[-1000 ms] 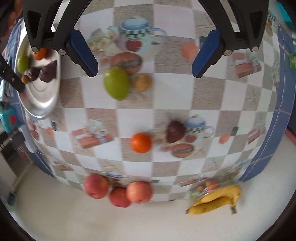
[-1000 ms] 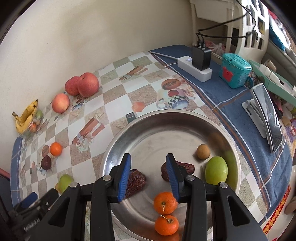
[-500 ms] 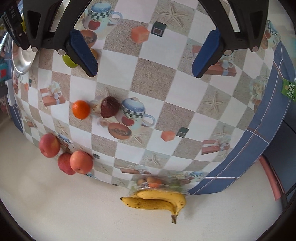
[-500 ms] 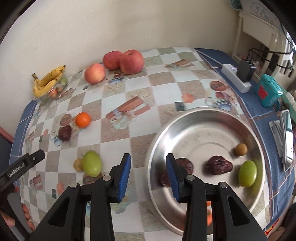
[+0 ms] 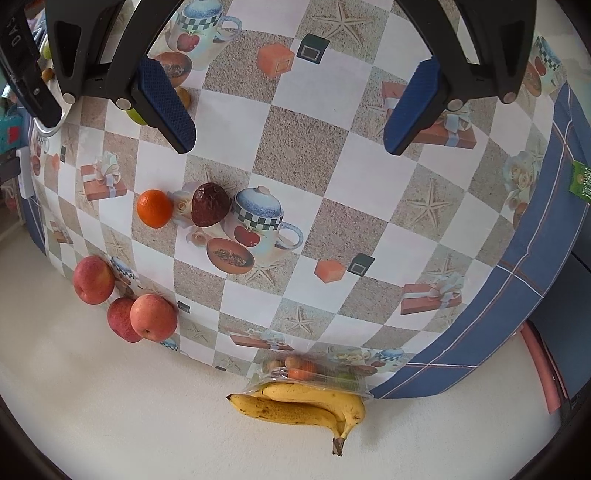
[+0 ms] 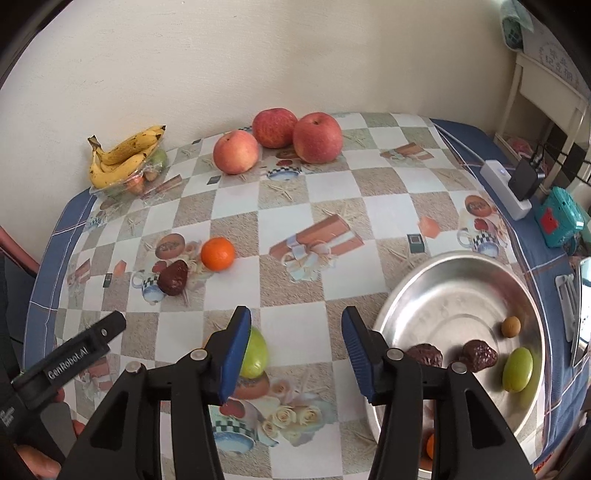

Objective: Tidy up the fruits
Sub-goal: 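Move both open tools back toward the remaining green fruit and kiwi, then close the right tool on a green fruit while the left tool grasps a small brown kiwi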

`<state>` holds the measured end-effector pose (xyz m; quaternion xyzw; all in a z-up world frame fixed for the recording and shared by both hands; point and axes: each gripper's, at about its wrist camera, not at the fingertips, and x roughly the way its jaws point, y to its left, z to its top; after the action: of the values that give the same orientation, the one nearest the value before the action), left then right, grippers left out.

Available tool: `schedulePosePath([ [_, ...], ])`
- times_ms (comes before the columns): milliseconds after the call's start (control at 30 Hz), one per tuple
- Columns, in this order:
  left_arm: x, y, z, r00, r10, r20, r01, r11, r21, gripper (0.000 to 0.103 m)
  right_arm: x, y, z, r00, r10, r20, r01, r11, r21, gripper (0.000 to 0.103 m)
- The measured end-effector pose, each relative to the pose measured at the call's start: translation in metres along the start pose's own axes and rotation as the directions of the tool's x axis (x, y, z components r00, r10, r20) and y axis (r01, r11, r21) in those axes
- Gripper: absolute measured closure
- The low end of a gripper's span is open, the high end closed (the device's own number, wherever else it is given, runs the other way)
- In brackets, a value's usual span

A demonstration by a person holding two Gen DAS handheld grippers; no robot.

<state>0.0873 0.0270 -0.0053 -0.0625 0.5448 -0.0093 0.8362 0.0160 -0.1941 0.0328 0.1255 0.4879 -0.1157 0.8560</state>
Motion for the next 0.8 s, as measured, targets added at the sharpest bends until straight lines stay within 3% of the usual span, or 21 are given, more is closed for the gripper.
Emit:
schedulePosePath([
  [133,0.009,-0.002,0.003,1.000,0.002,-0.019,-0.002,1.000,0.002,0.000,0.002,0.018,0.010,1.000,0.006,0.007,-0.006,1.000,-0.021,0.050],
  [333,0.024,0.001,0.003,0.998,-0.017,-0.055,0.015,0.999,-0.035,0.000,0.026,0.033,0.013,0.998,0.039,-0.056,-0.042,0.997,-0.060,0.050],
  [600,0.034,-0.006,-0.004,0.995,-0.055,-0.084,0.053,0.998,-0.021,0.000,0.051,0.019,0.003,0.976,0.127,-0.176,-0.127,0.992,0.010,0.050],
  [800,0.044,-0.013,-0.011,0.992,-0.056,-0.114,0.057,0.998,0.003,0.000,0.063,0.014,-0.004,0.967,0.123,-0.222,-0.119,0.992,0.030,0.050],
])
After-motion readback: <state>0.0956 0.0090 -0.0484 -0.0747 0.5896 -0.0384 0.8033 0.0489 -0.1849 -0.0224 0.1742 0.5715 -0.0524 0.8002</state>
